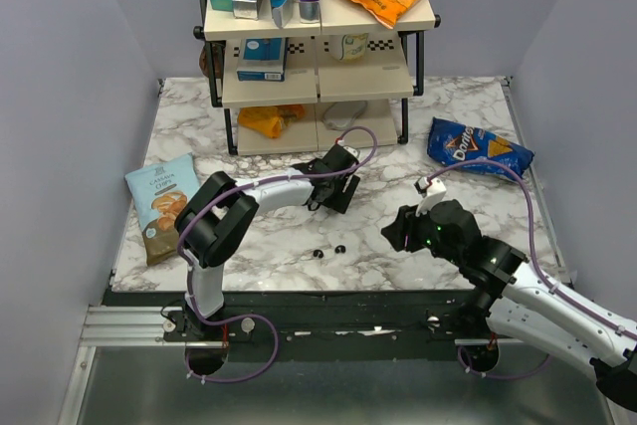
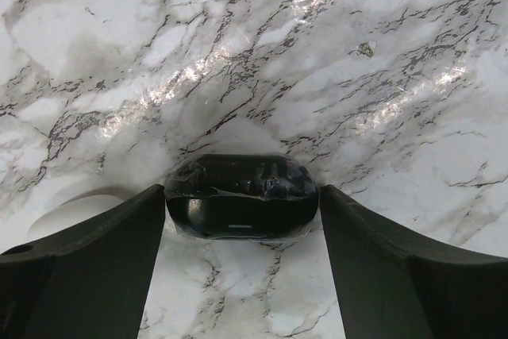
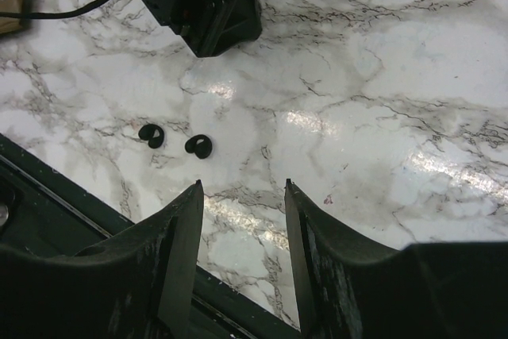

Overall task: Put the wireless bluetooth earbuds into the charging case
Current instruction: Pick up the charging case at the center of the board.

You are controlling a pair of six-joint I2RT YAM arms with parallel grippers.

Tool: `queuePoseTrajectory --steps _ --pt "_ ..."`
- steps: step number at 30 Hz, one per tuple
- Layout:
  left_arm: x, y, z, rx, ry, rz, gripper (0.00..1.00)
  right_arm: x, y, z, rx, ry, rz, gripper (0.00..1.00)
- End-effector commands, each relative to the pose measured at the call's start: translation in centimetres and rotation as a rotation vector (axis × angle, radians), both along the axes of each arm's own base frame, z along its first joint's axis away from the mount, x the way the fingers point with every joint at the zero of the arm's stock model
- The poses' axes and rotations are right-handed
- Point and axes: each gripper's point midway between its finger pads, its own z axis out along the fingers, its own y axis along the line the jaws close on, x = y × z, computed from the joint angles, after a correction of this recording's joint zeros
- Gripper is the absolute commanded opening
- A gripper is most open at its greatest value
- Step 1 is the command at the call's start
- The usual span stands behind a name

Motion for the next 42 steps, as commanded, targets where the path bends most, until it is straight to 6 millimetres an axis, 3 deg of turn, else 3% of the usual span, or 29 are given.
queuePoseTrajectory --steps 1,4,10,13,14,16,17,19,20,21,22,23,24,25,26,27,28,29,30,31,32,34,36,42 --pt "-1.2 1.9 -1.6 0.096 0.045 0.029 0.82 0.0 -0.7 -0.7 -0.019 0.010 -0.028 0.54" --pt "-1.4 2.0 -1.7 0.097 0.046 0.027 0.76 0.0 -0.7 -0.5 -0.015 0.005 -0.029 0.54" --pt "-1.7 2.1 -2.1 0.094 0.046 0.010 0.54 0.0 -0.8 -0.6 -0.018 0.006 -0.030 0.54" --pt "-1.7 1.9 -1.6 0.062 0.025 0.001 0.36 0.0 -0.7 -0.2 -0.011 0.002 -0.031 0.54" --pt "-1.2 1.4 -0.4 0.024 -0.014 0.002 0.23 0.2 -0.7 -0.1 -0.007 0.001 -0.041 0.54" --pt "-1.2 1.3 0.6 -0.012 -0.049 -0.007 0.12 0.4 -0.6 1.0 0.011 -0.009 -0.054 0.54" --pt "-0.6 0.7 2.9 -0.069 -0.109 -0.006 0.01 0.6 -0.6 1.6 0.025 -0.014 -0.064 0.54" --pt "-0.6 0.9 4.7 -0.115 -0.161 -0.006 0.00 1.2 -0.5 3.5 0.052 -0.043 -0.085 0.54" --pt "-0.2 0.4 7.8 -0.188 -0.240 -0.005 0.00 1.3 -0.4 4.3 0.063 -0.056 -0.089 0.54" --pt "-0.2 0.5 9.3 -0.226 -0.279 -0.002 0.00 1.6 -0.4 4.8 0.062 -0.063 -0.099 0.55" --pt "-0.9 1.0 9.4 -0.250 -0.289 0.000 0.00 1.9 -0.1 6.5 0.081 -0.089 -0.094 0.56" --pt "-0.9 0.4 13.4 -0.372 -0.382 -0.015 0.00 2.1 0.2 7.1 0.079 -0.103 -0.083 0.56" --pt "-1.4 0.4 14.8 -0.431 -0.422 -0.021 0.00 2.2 0.8 7.6 0.078 -0.110 -0.057 0.57" --pt "-2.6 1.3 13.6 -0.449 -0.429 -0.027 0.00 2.2 1.4 8.2 0.080 -0.118 -0.022 0.58" --pt "-3.2 1.0 18.3 -0.597 -0.557 -0.038 0.00 2.3 2.1 10.1 0.086 -0.158 0.027 0.59" --pt "-4.1 1.0 19.2 -0.655 -0.597 -0.066 0.00 1.7 3.0 10.7 0.097 -0.152 0.096 0.62" --pt "-5.6 1.8 17.2 -0.663 -0.599 -0.093 0.00 1.6 3.9 10.6 0.077 -0.135 0.140 0.63" --pt "-6.7 1.7 21.1 -0.790 -0.728 -0.140 0.00 1.7 4.4 12.4 0.084 -0.163 0.171 0.64" --pt "-7.6 1.9 21.3 -0.805 -0.773 -0.178 0.00 1.0 5.1 12.4 0.085 -0.138 0.224 0.66" --pt "-8.3 2.4 19.9 -0.796 -0.778 -0.190 0.00 1.0 5.5 12.7 0.085 -0.135 0.242 0.67" --pt "-9.0 2.6 21.0 -0.827 -0.817 -0.210 0.00 0.9 5.8 13.1 0.089 -0.141 0.259 0.68" --pt "-10.3 2.5 20.2 -0.796 -0.844 -0.285 0.00 0.6 6.4 14.6 0.114 -0.160 0.302 0.71" --pt "-11.7 2.2 20.9 -0.810 -0.889 -0.337 0.00 0.1 7.0 15.3 0.113 -0.157 0.354 0.78" --pt "-13.1 2.4 21.6 -0.735 -1.014 -0.433 0.00 -0.2 8.5 13.5 0.025 -0.073 0.423 0.83"
